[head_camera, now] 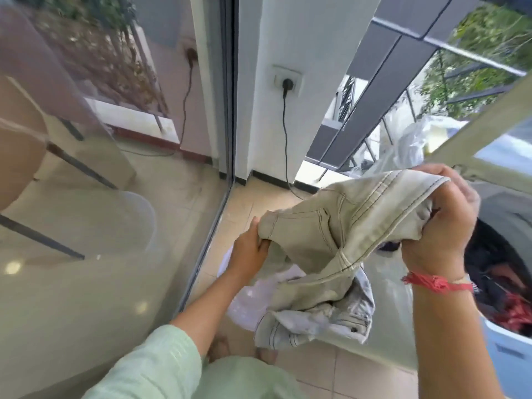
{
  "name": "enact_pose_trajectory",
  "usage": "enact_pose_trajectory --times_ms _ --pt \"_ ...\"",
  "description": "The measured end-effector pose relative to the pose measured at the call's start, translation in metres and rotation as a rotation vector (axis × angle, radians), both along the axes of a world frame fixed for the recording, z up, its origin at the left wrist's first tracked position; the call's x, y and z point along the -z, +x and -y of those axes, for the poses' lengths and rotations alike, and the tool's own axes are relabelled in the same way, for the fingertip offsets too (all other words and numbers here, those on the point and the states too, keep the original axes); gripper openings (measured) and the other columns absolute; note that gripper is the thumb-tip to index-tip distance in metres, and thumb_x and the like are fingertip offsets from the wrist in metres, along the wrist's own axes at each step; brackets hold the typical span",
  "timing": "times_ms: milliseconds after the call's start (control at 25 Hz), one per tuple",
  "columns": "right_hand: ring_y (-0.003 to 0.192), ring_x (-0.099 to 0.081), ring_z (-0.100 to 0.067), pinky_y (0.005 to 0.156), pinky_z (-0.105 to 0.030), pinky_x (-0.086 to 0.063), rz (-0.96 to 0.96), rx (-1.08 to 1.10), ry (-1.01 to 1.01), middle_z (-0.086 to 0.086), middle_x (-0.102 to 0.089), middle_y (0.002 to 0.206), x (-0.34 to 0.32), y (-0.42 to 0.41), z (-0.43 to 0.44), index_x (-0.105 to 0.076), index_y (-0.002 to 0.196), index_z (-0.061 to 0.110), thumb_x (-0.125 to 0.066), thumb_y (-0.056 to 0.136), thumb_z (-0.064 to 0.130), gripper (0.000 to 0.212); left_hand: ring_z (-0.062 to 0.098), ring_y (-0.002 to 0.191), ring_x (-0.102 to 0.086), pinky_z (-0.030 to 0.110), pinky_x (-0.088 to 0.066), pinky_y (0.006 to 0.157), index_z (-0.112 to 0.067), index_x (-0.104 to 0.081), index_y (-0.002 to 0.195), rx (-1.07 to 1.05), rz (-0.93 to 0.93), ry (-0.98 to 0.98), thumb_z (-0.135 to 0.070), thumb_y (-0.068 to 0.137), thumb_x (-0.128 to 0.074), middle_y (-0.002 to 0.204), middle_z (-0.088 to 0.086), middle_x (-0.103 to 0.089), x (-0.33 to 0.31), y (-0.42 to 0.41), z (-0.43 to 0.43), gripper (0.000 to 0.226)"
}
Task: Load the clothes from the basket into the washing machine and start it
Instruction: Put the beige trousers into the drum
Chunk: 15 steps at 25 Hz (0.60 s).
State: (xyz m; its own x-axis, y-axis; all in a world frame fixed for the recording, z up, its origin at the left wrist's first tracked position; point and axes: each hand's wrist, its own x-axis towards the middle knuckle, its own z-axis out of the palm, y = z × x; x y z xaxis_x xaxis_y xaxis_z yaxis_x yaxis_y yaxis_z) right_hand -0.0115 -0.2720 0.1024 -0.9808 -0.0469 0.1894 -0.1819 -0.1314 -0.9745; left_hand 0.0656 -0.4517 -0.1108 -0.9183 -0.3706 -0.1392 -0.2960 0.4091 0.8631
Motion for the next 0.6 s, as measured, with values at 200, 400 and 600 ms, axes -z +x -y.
enact_pose_trajectory --times_ms 200,400,600 --pt "0.055 -0.045 -0.003 0.05 -0.015 -0.037 -0.119 0.108 0.094 0.014 -0.051 0.052 -0.055 0.001 -0.02 -0.062 0.061 0.025 -0.044 0.084 0.001 0.038 0.029 0.073 -0.057 0.039 -0.043 0.061 -0.011 -0.046 0.103 -0.175 -0.371 -0.064 -0.016 0.079 -0.042 0.082 0.003 -0.061 -0.129 -0.018 0.03 0.025" --pt "0.071 -0.05 0.002 0.065 -0.011 -0.042 -0.311 0.243 0.096 0.012 -0.056 0.077 -0.109 -0.015 -0.038 -0.059 0.08 0.028 -0.043 0.094 0.004 0.032 0.021 0.073 -0.05 0.025 -0.022 0.055 -0.008 -0.046 0.105 -0.176 -0.656 -0.174 -0.002 0.087 -0.045 0.083 -0.006 -0.055 -0.243 -0.041 0.024 0.019" --pt "0.078 -0.048 -0.017 0.071 -0.033 -0.041 -0.361 0.391 -0.067 0.002 -0.053 0.077 -0.16 -0.049 -0.096 -0.062 0.071 0.03 -0.046 0.087 0.015 0.028 0.021 0.066 -0.049 0.02 -0.028 0.049 -0.008 -0.043 0.098 -0.027 -0.821 -0.256 -0.008 0.093 -0.045 0.071 -0.015 -0.048 -0.319 -0.07 -0.007 0.006"
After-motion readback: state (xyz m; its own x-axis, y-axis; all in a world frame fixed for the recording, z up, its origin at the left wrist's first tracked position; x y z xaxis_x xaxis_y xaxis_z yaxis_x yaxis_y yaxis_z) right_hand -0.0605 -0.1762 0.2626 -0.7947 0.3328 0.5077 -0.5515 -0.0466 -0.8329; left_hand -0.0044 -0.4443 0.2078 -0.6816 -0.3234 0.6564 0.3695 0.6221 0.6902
